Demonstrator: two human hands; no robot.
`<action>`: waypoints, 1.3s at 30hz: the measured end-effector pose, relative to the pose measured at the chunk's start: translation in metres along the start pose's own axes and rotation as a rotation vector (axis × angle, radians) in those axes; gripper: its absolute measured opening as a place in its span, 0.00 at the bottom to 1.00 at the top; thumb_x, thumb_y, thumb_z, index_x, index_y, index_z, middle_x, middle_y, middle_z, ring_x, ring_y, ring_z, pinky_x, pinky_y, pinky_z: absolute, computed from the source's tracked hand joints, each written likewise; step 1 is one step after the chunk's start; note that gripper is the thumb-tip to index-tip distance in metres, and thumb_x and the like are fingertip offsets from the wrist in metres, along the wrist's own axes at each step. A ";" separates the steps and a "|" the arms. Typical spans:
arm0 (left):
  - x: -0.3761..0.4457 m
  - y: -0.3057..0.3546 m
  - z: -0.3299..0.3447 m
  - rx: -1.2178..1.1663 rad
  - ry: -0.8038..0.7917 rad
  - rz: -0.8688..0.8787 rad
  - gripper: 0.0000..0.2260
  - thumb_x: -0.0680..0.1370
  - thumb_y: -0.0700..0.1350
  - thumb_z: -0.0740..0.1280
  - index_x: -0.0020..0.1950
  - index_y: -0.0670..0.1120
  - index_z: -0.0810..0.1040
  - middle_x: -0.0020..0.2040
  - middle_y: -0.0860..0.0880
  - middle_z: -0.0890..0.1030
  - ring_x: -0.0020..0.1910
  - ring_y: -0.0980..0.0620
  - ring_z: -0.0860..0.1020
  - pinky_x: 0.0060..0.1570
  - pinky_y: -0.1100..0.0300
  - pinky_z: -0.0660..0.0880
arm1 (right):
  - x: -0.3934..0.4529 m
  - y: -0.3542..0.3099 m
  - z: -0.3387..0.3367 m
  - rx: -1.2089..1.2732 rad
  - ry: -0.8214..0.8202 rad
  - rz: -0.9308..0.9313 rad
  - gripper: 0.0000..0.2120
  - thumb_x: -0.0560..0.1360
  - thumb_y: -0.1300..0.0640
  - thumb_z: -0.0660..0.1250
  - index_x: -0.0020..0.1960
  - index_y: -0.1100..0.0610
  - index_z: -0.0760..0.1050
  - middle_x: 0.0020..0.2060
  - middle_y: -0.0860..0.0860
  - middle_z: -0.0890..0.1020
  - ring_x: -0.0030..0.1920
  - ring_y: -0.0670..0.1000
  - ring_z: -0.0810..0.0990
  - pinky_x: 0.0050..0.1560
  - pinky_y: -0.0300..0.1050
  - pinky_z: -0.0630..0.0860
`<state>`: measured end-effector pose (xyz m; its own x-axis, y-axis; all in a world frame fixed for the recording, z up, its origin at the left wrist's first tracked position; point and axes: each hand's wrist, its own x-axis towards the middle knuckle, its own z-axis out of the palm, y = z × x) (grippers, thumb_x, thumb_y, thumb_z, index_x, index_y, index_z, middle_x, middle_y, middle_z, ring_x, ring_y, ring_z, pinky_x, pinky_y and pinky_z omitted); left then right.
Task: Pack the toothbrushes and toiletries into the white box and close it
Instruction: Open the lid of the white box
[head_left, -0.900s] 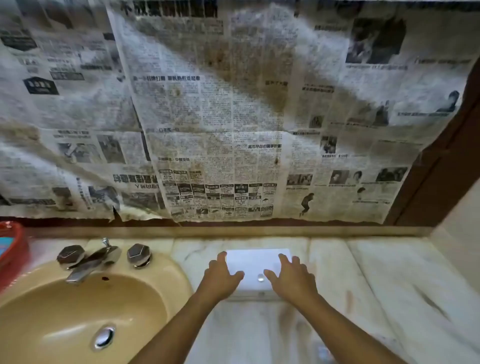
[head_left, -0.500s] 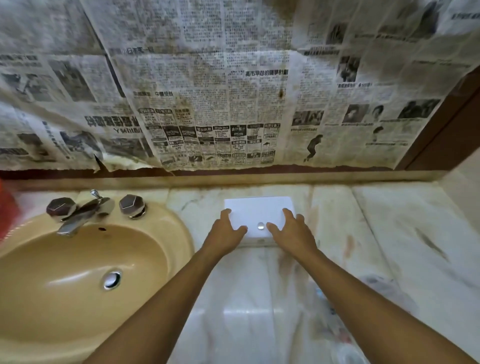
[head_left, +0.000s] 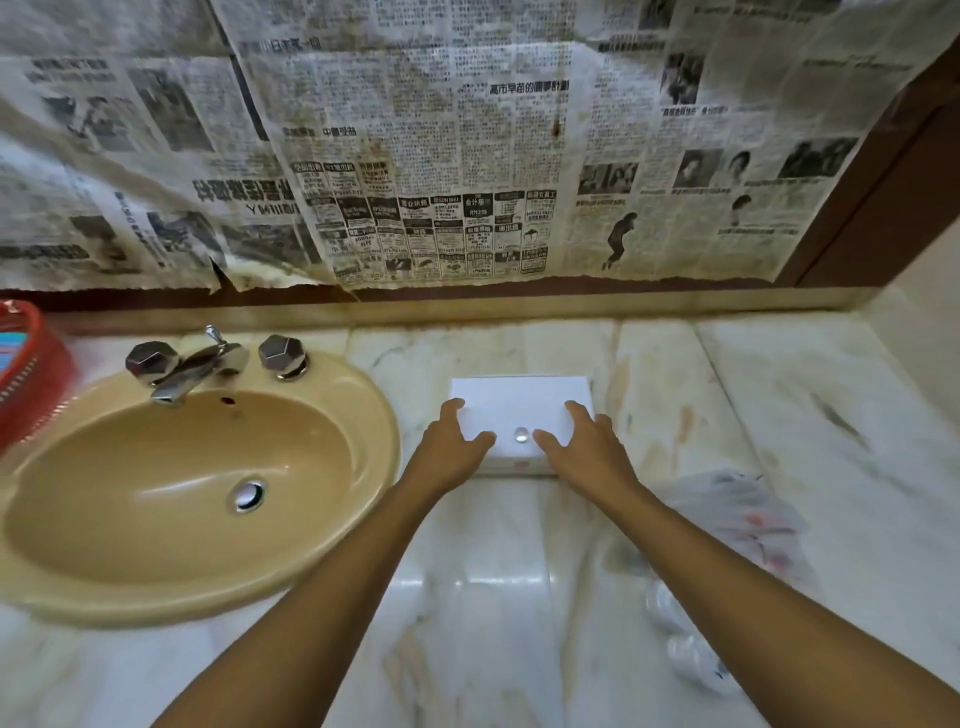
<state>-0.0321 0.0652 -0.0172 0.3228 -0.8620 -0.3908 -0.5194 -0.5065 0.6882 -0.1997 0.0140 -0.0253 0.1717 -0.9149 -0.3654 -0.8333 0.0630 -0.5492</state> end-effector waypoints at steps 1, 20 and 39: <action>-0.010 -0.005 0.002 0.000 0.000 0.007 0.30 0.80 0.52 0.65 0.78 0.48 0.56 0.75 0.45 0.67 0.69 0.46 0.71 0.52 0.61 0.65 | -0.010 0.004 0.002 -0.006 -0.006 -0.004 0.33 0.76 0.39 0.60 0.76 0.51 0.53 0.71 0.58 0.61 0.67 0.60 0.68 0.64 0.51 0.69; -0.125 -0.084 0.013 0.043 -0.001 -0.022 0.30 0.78 0.56 0.66 0.77 0.55 0.58 0.73 0.49 0.69 0.70 0.49 0.69 0.63 0.56 0.69 | -0.137 0.044 0.030 -0.049 -0.151 -0.075 0.31 0.76 0.38 0.59 0.75 0.44 0.54 0.71 0.51 0.62 0.68 0.55 0.68 0.64 0.47 0.68; -0.069 -0.071 -0.008 0.084 0.012 0.131 0.18 0.81 0.35 0.56 0.68 0.47 0.74 0.71 0.49 0.71 0.68 0.50 0.70 0.58 0.65 0.65 | -0.127 -0.003 0.043 -0.542 -0.052 -0.475 0.11 0.80 0.53 0.57 0.57 0.56 0.72 0.56 0.54 0.73 0.58 0.57 0.68 0.57 0.51 0.62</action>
<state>-0.0116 0.1609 -0.0344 0.2572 -0.9209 -0.2929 -0.6221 -0.3897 0.6791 -0.1964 0.1474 -0.0100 0.5937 -0.7732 -0.2229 -0.8037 -0.5557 -0.2129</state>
